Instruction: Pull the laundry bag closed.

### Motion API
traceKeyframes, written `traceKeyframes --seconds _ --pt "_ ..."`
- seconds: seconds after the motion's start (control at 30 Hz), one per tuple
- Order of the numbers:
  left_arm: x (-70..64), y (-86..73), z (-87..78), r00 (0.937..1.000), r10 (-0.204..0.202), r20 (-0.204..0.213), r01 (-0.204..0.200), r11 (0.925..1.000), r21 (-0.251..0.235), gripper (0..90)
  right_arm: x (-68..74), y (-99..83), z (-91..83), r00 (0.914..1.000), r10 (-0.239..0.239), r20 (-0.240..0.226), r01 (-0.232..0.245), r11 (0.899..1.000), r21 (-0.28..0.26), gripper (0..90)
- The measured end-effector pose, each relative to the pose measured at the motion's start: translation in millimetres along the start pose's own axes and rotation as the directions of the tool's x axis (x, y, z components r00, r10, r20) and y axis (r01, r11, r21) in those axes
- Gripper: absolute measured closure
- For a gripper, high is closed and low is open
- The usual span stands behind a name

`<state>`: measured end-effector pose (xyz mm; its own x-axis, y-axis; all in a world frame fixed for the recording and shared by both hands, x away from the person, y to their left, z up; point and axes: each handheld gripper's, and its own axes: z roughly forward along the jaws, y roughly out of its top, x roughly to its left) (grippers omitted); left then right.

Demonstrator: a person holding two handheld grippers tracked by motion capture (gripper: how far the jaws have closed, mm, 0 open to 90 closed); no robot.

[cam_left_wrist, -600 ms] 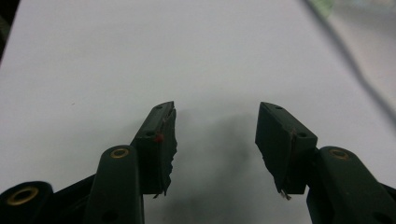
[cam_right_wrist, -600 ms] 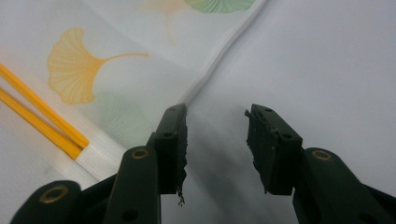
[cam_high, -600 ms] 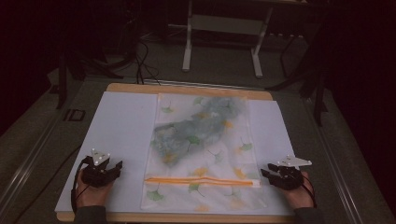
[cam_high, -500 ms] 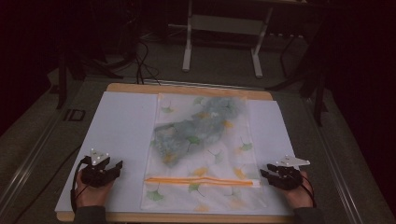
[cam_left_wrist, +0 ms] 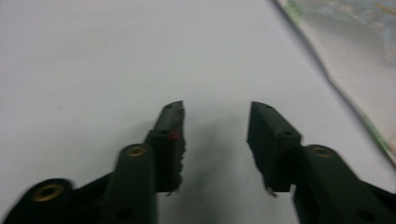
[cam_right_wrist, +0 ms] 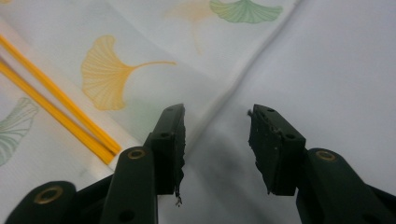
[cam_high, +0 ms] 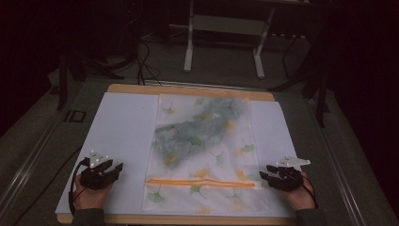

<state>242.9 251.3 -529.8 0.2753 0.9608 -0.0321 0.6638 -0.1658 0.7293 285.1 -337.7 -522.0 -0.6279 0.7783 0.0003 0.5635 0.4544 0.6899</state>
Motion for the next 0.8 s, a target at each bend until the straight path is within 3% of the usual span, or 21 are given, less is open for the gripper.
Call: traceKeyframes --seconds 0.5,0.8 --pt "-2.8 1.2 -1.1 0.9996 0.025 0.014 -0.025 0.9997 0.003 60.7 16.8 12.4 6.3 0.9973 -0.068 -0.029 0.068 0.998 0.009 57.6" --pt "-3.8 1.7 -1.7 0.9994 0.027 0.02 -0.027 0.9996 -0.001 59.7 28.5 24.3 9.0 0.9902 -0.127 -0.057 0.128 0.992 0.01 59.6"
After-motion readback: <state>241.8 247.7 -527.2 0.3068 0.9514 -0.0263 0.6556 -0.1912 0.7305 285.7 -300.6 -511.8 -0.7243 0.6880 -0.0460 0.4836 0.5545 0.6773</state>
